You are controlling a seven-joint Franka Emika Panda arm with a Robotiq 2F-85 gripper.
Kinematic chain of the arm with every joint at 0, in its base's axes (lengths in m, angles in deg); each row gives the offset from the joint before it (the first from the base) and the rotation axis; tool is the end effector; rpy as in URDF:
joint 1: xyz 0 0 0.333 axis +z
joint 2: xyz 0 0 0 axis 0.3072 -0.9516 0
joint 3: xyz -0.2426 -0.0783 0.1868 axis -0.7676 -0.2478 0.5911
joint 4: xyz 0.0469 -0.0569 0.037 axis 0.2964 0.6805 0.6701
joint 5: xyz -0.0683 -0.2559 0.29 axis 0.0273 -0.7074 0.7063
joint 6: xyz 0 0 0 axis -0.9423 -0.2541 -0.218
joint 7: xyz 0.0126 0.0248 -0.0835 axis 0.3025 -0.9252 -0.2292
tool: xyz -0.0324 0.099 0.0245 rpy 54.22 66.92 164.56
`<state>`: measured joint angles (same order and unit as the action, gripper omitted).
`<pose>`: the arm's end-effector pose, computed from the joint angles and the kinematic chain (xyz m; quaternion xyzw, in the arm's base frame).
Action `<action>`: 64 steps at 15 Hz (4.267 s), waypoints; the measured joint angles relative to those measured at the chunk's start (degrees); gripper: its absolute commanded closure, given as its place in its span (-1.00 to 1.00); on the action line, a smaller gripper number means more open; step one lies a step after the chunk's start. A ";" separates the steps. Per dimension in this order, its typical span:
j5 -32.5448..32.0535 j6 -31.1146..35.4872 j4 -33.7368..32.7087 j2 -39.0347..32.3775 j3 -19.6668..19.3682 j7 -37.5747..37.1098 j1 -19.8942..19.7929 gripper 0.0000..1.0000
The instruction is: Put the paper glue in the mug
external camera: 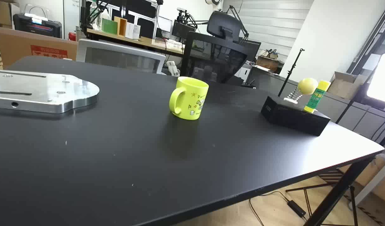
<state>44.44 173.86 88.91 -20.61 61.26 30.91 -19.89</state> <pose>0.3783 0.0124 0.4810 0.9944 0.0400 0.0276 0.0943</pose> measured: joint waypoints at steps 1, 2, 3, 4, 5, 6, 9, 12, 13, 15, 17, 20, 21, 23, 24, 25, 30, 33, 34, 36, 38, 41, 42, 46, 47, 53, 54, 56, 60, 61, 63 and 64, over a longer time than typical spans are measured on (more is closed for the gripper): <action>0.00 0.00 0.00 0.00 0.00 0.00 0.00 -1.00; 0.00 0.00 0.00 0.00 0.00 0.00 0.00 -1.00; 0.00 0.00 0.00 0.00 0.00 0.00 0.00 -1.00; 0.00 0.00 0.00 0.00 0.00 0.00 0.00 -1.00; 0.00 0.00 0.00 0.00 0.00 0.00 0.00 -1.00; 0.00 0.00 0.00 0.00 0.00 0.00 0.00 -1.00; 0.00 0.00 0.00 0.00 0.00 0.00 0.00 -1.00; 0.09 0.21 0.02 -0.02 -0.41 0.31 0.27 -1.00; 0.61 0.78 0.04 -0.14 -1.24 1.13 0.48 -1.00; 2.05 2.47 0.03 -1.06 -4.25 3.51 0.44 -1.00; 2.94 5.06 0.02 -3.04 -7.97 6.13 -0.16 -1.00; 3.50 11.23 0.00 -7.31 -11.59 7.70 -1.65 -1.00; 3.66 13.55 -0.01 -8.87 -12.04 7.43 -2.22 -1.00; 3.71 18.48 -0.17 -12.28 -12.02 4.89 -3.55 -1.00; 3.45 20.47 -0.45 -13.99 -11.70 2.80 -4.15 -1.00; 3.16 22.32 -0.86 -15.76 -11.25 0.51 -4.75 -1.00; 1.73 25.76 -5.27 -24.87 -9.34 -12.41 -6.54 -1.00; 0.48 26.26 -8.06 -30.16 -9.35 -17.47 -6.56 -1.00; -0.01 26.52 -8.72 -31.76 -9.37 -18.63 -6.55 -1.00; -0.37 26.97 -9.64 -34.45 -9.48 -20.20 -6.47 -1.00; -0.37 27.34 -10.10 -36.65 -9.66 -20.86 -6.23 -1.00; -0.37 28.18 -10.37 -39.23 -10.19 -21.62 -5.47 -0.50; -0.37 28.31 -10.39 -39.94 -10.39 -21.82 -5.19 -0.46; -1.44 28.97 -10.42 -41.94 -11.70 -22.70 -3.88 0.10; -1.68 29.21 -10.42 -42.11 -12.00 -22.94 -3.60 0.27; -2.17 29.07 -11.21 -41.05 -12.32 -23.91 -1.69 0.82; -2.05 28.53 -11.59 -40.22 -12.09 -23.84 -1.23 0.82; -1.95 25.27 -12.87 -37.69 -11.04 -23.29 -0.25 0.32; -2.23 18.21 -14.45 -32.71 -9.28 -22.65 1.34 0.32; -2.23 18.04 -14.44 -32.55 -9.30 -22.49 1.31 0.32; -2.27 18.04 -14.38 -32.78 -9.38 -22.33 1.19 0.82; -2.27 18.04 -14.37 -32.89 -9.38 -22.30 1.18 0.82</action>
<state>42.17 191.91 74.54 -53.50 51.88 8.60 -18.71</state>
